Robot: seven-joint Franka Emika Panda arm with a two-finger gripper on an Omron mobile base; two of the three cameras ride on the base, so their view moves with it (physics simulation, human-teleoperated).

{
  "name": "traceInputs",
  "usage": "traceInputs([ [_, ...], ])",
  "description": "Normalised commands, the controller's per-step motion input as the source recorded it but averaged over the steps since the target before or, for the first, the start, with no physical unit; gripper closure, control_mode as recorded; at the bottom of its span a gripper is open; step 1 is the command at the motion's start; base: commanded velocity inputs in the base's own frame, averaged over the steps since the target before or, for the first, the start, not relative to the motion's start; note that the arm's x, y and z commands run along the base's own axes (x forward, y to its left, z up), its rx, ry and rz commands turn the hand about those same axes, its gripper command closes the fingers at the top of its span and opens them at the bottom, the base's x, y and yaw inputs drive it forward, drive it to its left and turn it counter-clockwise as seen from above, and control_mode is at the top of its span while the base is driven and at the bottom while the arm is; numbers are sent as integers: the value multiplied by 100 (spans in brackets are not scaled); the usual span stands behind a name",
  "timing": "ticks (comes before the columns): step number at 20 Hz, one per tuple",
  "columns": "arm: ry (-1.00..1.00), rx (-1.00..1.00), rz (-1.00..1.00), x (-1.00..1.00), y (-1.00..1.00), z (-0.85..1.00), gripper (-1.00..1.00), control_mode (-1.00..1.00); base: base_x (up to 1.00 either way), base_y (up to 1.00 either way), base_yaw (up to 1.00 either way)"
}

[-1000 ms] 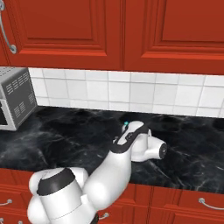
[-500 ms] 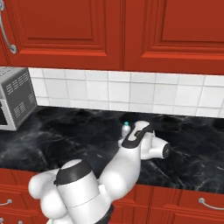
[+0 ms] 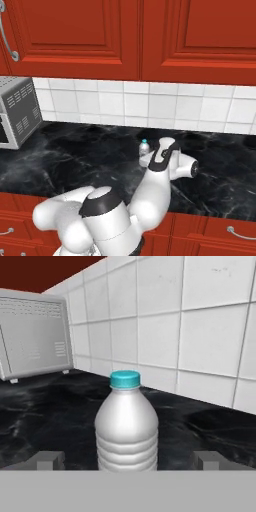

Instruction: Take the bottled waters from the counter and place them in the freezer to freeze. Close the freezer door after placing the bottles.

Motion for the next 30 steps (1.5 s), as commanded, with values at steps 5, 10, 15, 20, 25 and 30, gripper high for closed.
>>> traceInputs([
  [5, 0, 1, 0, 17, 0, -6, -100, -100, 0, 0, 0],
  [10, 0, 0, 0, 7, 0, -7, -100, -100, 0, 0, 0],
  [15, 0, 0, 0, 2, 5, -12, -100, -100, 0, 0, 0],
  [20, 0, 0, 0, 0, 21, -8, -100, -100, 0, 0, 0],
  [25, 0, 0, 0, 1, 18, -2, -100, -100, 0, 0, 0],
  [30, 0, 0, 0, 4, 1, 0, -100, -100, 0, 0, 0],
])
